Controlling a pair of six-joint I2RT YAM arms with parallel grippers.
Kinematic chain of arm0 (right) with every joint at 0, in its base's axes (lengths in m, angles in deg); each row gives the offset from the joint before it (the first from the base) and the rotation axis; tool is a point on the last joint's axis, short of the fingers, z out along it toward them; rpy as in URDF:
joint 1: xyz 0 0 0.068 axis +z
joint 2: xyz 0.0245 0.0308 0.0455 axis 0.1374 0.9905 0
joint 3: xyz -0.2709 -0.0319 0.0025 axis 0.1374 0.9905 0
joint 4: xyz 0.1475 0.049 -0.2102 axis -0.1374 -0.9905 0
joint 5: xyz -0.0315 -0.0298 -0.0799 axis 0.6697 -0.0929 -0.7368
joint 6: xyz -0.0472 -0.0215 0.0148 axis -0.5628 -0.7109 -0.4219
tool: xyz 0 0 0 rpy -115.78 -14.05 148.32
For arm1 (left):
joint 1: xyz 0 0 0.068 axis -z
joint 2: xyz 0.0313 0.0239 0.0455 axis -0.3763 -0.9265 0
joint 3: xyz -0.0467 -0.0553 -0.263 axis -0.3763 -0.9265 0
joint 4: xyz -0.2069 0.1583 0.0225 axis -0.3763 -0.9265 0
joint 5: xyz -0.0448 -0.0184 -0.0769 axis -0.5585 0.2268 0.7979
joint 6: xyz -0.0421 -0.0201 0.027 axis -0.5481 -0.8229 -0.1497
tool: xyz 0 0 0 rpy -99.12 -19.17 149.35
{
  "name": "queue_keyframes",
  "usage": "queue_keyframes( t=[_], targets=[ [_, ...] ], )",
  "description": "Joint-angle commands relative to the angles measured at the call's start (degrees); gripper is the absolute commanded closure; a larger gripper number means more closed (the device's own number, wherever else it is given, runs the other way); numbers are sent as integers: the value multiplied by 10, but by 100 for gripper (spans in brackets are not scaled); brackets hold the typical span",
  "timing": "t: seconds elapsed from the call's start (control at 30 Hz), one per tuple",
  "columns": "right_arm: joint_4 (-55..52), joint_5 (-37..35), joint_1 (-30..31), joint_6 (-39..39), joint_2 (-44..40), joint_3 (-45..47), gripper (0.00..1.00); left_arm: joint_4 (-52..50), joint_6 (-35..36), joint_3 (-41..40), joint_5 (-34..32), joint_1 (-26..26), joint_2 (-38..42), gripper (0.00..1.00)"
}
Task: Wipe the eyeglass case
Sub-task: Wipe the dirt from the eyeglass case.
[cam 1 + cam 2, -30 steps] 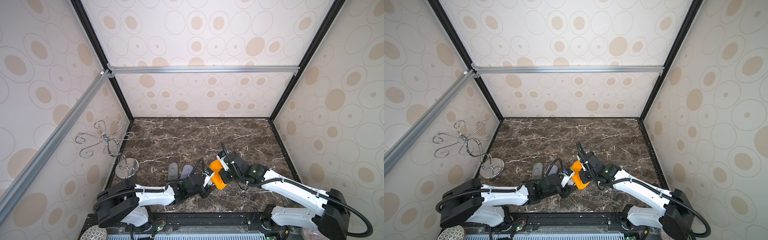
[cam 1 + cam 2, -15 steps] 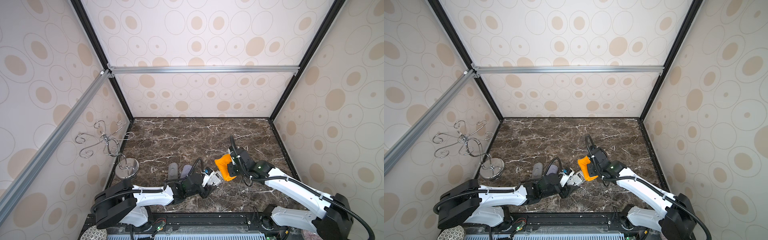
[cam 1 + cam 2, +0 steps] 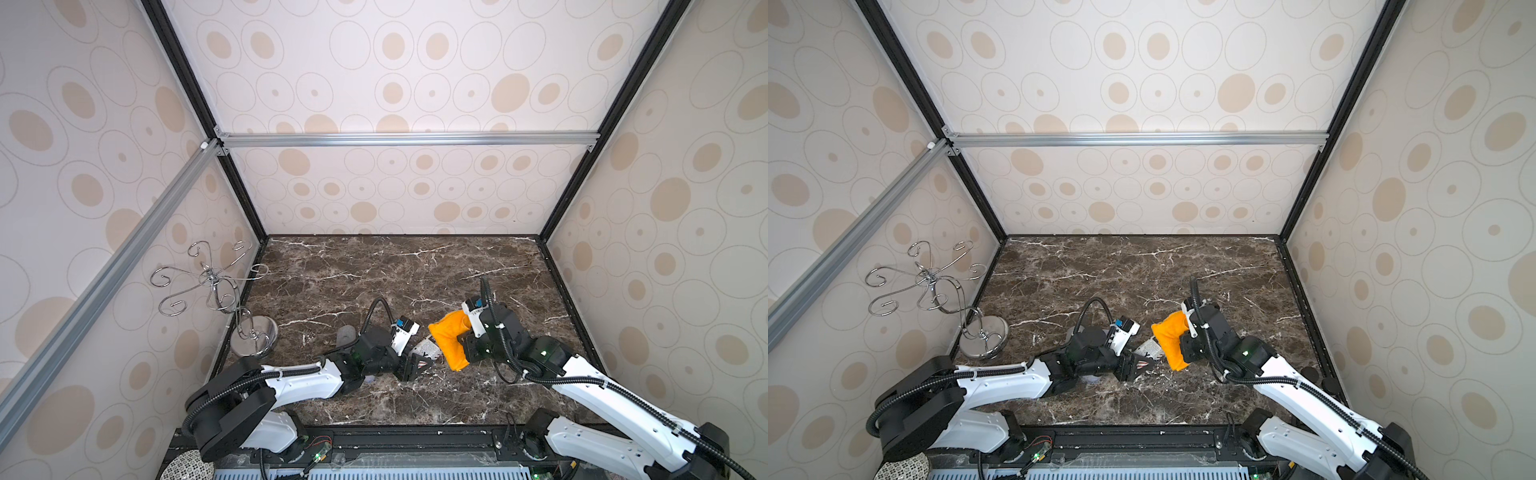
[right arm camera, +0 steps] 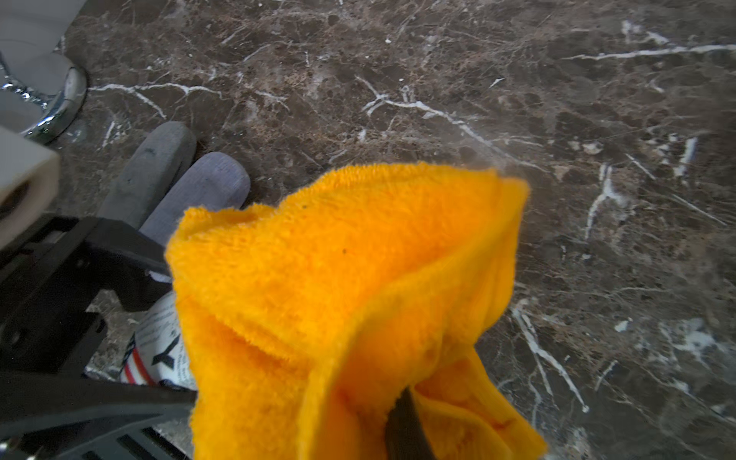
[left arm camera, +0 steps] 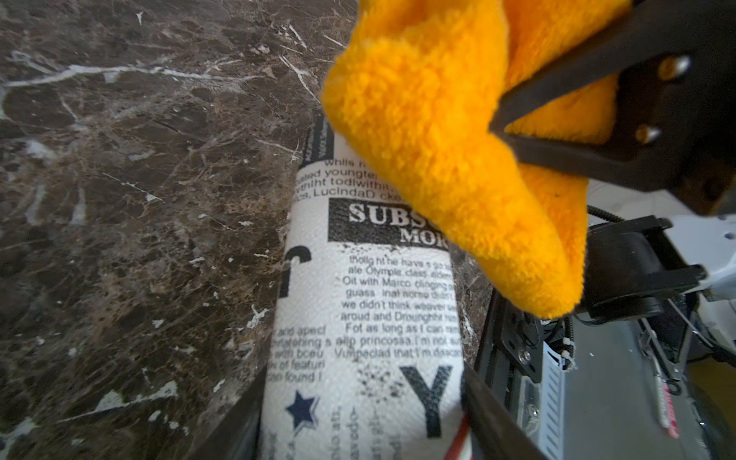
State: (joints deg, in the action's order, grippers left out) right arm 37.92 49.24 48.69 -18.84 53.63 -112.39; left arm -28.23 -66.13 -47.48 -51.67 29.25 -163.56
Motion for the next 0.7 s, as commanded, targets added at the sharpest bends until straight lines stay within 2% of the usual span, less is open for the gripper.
queue_keyframes(
  t=[0.0,0.17,0.3,0.37,0.53,0.67],
  targets=[
    [39,61,24,-16,9,14,100,43,-24,28,56,-20,3,45],
    [70,70,79,-23,24,20,100,43,-34,35,73,-41,4,46],
    [82,69,89,-19,33,26,100,45,-33,34,78,-47,4,47],
    [77,36,90,-12,36,26,100,35,-23,37,74,-47,7,47],
    [9,-111,69,27,55,3,100,35,-11,34,73,-47,14,48],
    [-21,-147,33,47,61,-9,100,35,-8,34,75,-47,10,47]
  ],
)
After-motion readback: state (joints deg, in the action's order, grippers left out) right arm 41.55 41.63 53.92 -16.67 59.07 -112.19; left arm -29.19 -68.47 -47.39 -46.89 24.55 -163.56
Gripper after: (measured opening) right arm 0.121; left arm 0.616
